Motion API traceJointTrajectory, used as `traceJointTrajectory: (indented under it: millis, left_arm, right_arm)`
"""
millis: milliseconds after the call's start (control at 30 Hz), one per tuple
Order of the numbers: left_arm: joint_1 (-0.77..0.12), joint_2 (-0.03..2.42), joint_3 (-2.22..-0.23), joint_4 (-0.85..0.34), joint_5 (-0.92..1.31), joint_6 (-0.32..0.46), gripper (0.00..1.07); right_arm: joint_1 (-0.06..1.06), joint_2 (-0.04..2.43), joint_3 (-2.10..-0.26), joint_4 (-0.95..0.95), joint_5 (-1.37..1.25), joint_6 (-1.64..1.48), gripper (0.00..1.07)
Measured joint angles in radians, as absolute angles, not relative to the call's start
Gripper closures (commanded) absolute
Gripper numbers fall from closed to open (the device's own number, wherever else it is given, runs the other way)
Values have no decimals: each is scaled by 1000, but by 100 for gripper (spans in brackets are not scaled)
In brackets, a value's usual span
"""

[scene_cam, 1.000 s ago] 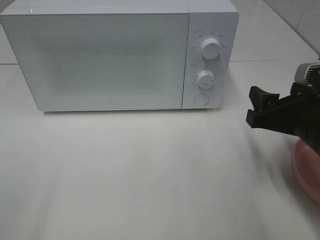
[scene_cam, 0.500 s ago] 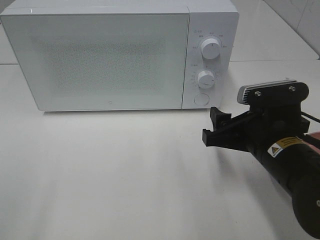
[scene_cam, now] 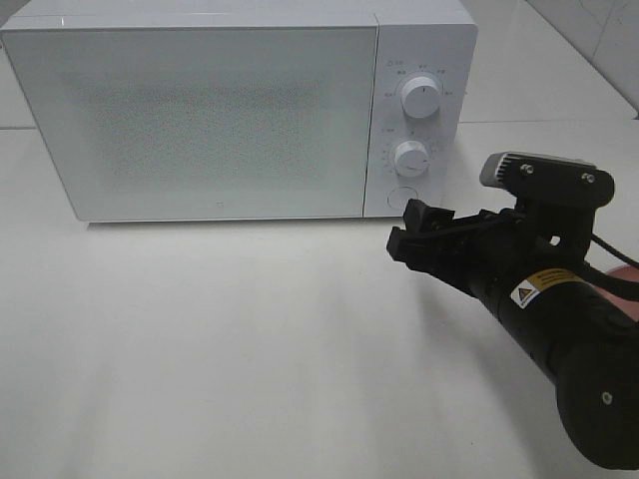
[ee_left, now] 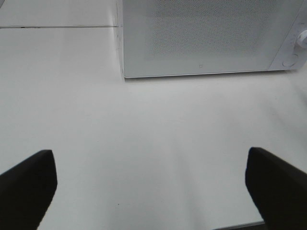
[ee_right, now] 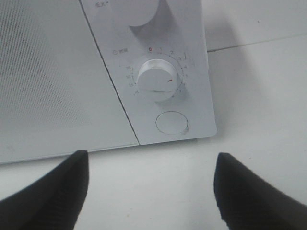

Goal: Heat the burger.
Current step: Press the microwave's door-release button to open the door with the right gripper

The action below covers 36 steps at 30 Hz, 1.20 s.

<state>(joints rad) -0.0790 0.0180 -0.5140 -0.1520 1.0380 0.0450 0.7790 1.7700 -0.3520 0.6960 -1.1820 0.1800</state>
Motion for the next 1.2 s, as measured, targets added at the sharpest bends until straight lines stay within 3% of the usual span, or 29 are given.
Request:
traceJointTrajectory:
  millis: [133,167,200,367,567,767,1200]
  left_arm:
    - [-79,18,-514,-152,1038,45,6]
    - [-79,18,-514,-152,1038,45,6]
    - [-79,18,-514,-152,1038,45,6]
    - [-79,18,-514,-152,1038,45,6]
    - [-79,18,-514,-152,1038,45,6]
    - [-79,18,-514,-152,1038,45,6]
    - [-79,18,-514,-152,1038,45,6]
  right_arm:
    - [779,1770,-352,700,-1182,362,52]
    - [779,1770,-352,702,-1182,482,61]
    - [779,1770,-352,702,-1182,482,61]
    - [779,1770,-352,702,-1182,814,86]
    - [779,1770,-352,702,-1180,1028,101]
    - [779,1770,-352,720,-1180,1179,107]
    - [779,1861,-366,824,-1182,1423,107]
